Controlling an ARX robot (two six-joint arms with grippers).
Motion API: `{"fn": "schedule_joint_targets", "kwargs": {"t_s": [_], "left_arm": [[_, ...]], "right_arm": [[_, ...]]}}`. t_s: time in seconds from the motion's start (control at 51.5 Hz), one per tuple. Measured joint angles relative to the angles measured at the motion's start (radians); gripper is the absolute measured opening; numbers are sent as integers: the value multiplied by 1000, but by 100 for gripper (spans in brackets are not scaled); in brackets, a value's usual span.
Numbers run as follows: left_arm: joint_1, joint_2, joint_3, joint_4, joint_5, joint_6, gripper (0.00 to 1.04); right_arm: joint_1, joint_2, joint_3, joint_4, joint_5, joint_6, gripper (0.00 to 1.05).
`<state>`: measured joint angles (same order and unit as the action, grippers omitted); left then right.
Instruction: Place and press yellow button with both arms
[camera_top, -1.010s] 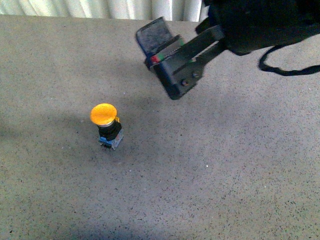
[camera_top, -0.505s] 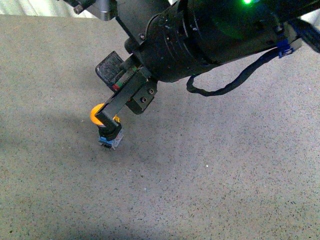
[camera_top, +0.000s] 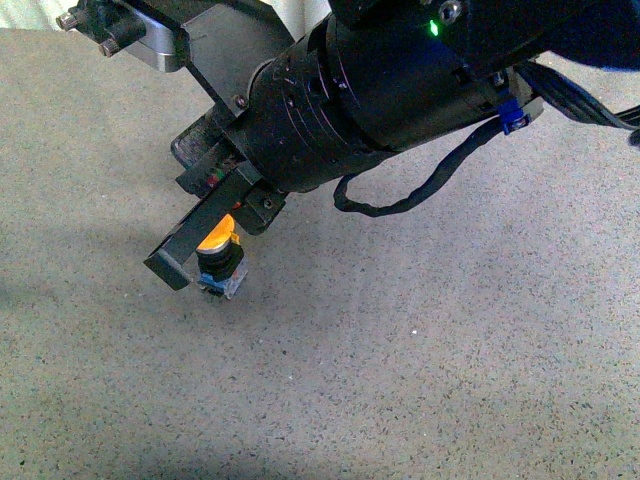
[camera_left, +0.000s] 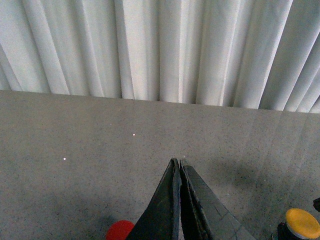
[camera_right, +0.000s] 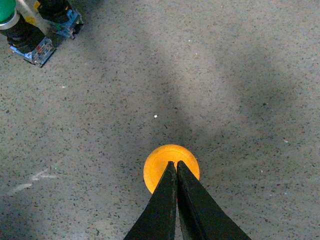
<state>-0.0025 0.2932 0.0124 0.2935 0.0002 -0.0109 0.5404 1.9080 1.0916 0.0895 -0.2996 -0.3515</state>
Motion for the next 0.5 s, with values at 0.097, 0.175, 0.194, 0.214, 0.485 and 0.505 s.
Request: {"fn": "schedule_joint_targets", "kwargs": {"t_s": [0.097, 0.175, 0.194, 0.214, 0.485, 0.505], "left_arm": [[0, -31, 0, -30, 0, 0, 2], [0, -49, 0, -49, 0, 0, 2], [0, -55, 0, -54, 0, 0, 2], [0, -58, 0, -57, 0, 0, 2], [0, -114, 0, -114, 0, 0, 2], [0, -117, 0, -117, 0, 0, 2]], "right_arm": [[0, 14, 0, 0, 3, 0, 1], [0, 27, 1, 0, 11, 0, 1], [0, 31, 2, 0, 13, 0, 1], [0, 34, 3, 0, 14, 0, 1], [0, 58, 19, -6, 16, 1, 1], [0, 58, 20, -6, 16, 2, 1]]}}
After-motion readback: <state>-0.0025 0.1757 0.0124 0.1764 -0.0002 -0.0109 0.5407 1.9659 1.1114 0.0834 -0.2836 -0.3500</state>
